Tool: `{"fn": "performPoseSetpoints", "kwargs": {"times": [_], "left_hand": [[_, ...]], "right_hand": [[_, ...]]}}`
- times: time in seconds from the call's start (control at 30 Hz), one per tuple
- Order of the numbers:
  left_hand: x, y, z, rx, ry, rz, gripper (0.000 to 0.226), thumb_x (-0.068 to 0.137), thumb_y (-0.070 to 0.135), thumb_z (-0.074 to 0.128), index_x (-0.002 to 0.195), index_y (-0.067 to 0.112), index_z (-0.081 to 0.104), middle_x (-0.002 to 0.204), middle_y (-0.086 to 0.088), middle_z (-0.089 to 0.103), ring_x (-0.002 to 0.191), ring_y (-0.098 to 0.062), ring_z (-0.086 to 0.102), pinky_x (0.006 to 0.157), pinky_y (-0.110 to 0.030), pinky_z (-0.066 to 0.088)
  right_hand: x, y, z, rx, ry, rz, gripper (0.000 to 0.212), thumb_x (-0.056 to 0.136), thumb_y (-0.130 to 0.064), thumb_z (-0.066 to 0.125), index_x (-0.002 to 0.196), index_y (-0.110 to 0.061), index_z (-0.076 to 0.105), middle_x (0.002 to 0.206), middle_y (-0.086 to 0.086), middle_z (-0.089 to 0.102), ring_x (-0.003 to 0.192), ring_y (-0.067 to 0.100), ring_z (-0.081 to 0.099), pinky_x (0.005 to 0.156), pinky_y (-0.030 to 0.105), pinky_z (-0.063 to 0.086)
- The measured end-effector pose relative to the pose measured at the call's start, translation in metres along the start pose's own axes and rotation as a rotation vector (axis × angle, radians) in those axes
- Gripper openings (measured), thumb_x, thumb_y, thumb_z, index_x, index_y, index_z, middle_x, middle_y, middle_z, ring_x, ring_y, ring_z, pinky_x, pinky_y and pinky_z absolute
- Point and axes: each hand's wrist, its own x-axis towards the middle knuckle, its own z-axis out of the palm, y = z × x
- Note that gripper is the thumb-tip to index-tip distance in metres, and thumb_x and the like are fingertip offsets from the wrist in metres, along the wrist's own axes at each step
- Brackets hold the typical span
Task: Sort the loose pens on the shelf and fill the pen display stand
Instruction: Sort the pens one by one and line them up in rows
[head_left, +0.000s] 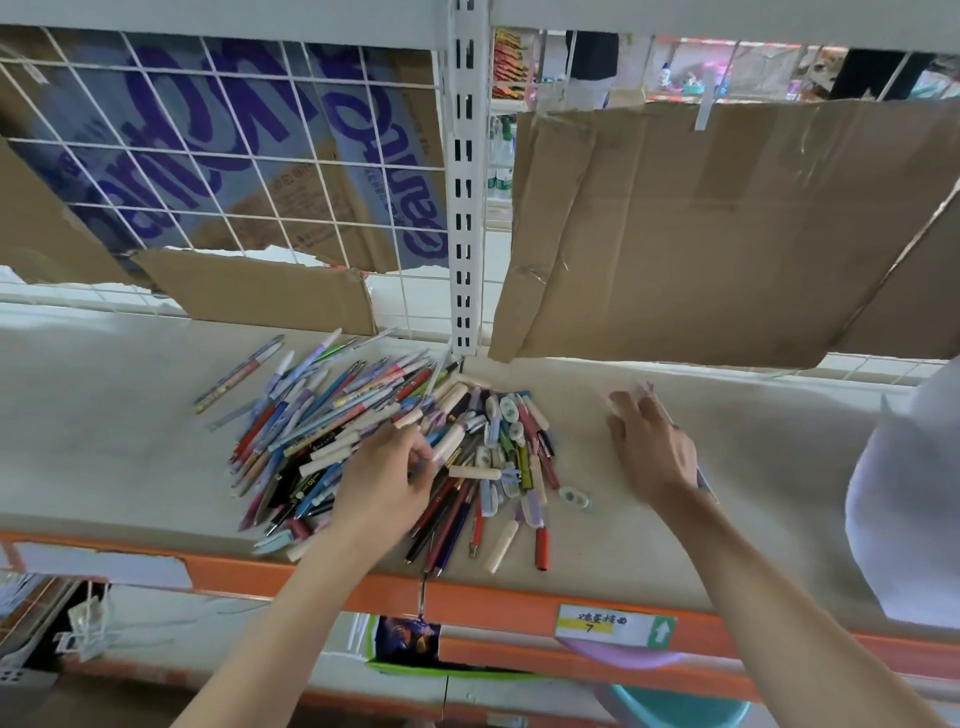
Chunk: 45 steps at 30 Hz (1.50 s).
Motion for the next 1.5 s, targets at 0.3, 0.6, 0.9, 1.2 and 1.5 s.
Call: {"fn": "performPoseSetpoints", "kwargs": {"times": [0.3,0.6,0.9,1.2,1.5], "left_hand": [[-0.007,-0.007,0.006,0.140,-0.006,0.040,0.022,0.086,0.031,0.064,0.100,0.016,0.058,0.098,0.002,0.055,0.097,-0.018,0.051,0.080,-0.029,0.039],[-0.007,-0.005,0.007,0.169,0.006,0.046,0.040,0.085,0.033,0.063,0.118,0.015,0.051,0.109,0.001,0.056,0.104,-0.019,0.052,0.085,-0.030,0.039],[-0.010,-0.003,0.003,0.138,0.016,0.087,0.019,0.091,0.024,0.056,0.104,0.010,0.057,0.103,-0.004,0.057,0.097,-0.023,0.055,0.079,-0.031,0.041],[-0.013,0.010,0.000,-0.199,-0.119,0.107,0.009,0.097,0.022,0.046,0.091,0.026,0.040,0.074,0.003,0.059,0.066,-0.014,0.057,0.061,-0.035,0.047],[-0.015,0.018,-0.007,-0.267,-0.138,0.165,0.004,0.096,0.023,0.048,0.096,0.020,0.050,0.071,0.007,0.060,0.061,-0.009,0.057,0.058,-0.031,0.047]], "right_hand": [[-0.023,-0.055,-0.019,0.175,0.235,-0.367,0.016,0.089,-0.018,0.062,0.100,-0.009,0.069,0.087,0.011,0.056,0.080,0.030,0.056,0.058,0.032,0.042],[-0.056,-0.102,0.000,0.339,0.022,-0.722,0.009,0.079,-0.008,0.072,0.087,-0.006,0.070,0.085,0.009,0.063,0.084,0.030,0.059,0.081,0.043,0.051],[-0.049,-0.095,-0.024,1.185,-0.323,-0.124,0.042,0.091,0.013,0.037,0.094,-0.019,0.063,0.081,0.000,0.059,0.072,0.014,0.051,0.063,0.020,0.040],[-0.046,-0.084,-0.035,1.414,-0.211,0.057,0.038,0.099,-0.026,0.043,0.092,0.004,0.065,0.050,-0.006,0.045,0.048,0.011,0.030,0.049,0.031,0.020],[-0.047,-0.087,-0.035,1.389,-0.275,0.025,0.038,0.097,-0.032,0.045,0.079,-0.007,0.068,0.049,-0.005,0.037,0.047,0.011,0.025,0.046,0.025,0.018]]}}
